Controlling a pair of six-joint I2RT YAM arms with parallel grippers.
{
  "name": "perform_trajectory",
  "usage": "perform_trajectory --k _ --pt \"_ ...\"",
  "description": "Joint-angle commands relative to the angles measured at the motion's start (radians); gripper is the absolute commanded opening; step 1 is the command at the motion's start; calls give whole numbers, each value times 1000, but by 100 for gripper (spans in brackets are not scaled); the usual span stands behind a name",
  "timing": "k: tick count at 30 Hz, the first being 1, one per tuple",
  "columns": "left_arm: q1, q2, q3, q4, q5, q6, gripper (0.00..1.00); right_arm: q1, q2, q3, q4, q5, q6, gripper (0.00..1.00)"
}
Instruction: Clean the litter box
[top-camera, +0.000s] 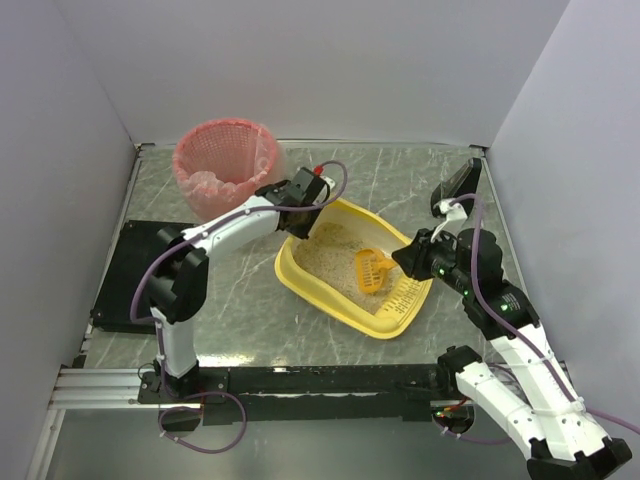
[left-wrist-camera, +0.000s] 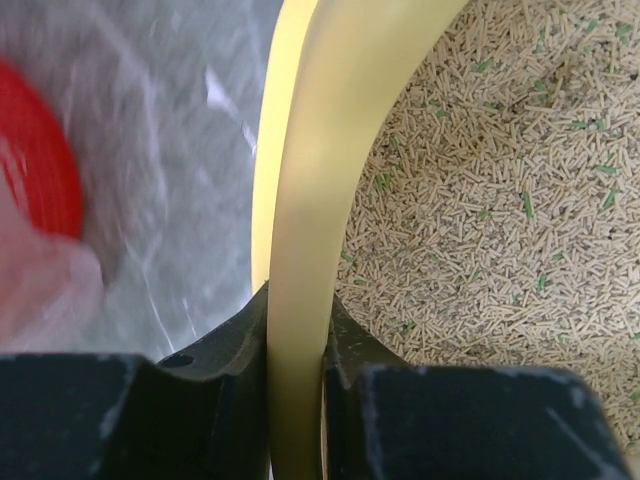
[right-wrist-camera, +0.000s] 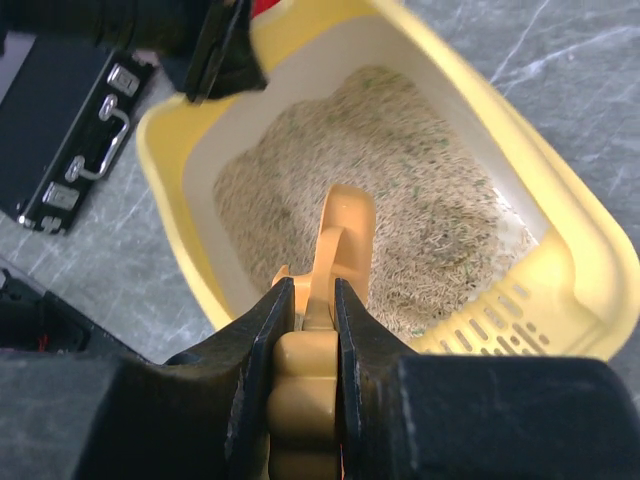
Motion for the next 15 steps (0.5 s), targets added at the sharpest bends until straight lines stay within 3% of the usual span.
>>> perform_trajectory --k 1,3,7,15 --pt "-51 -130 -101 -34 -31 -221 13 -7 -2 10 59 111 31 0" --pt "-54 -166 -129 -27 -26 -251 8 -6 17 19 42 218 56 0" --pt "-59 -193 -152 -38 -65 -300 1 -7 73 62 -1 284 82 0" --pt "-64 -200 -136 -63 -111 -306 1 23 229 196 -167 393 93 0"
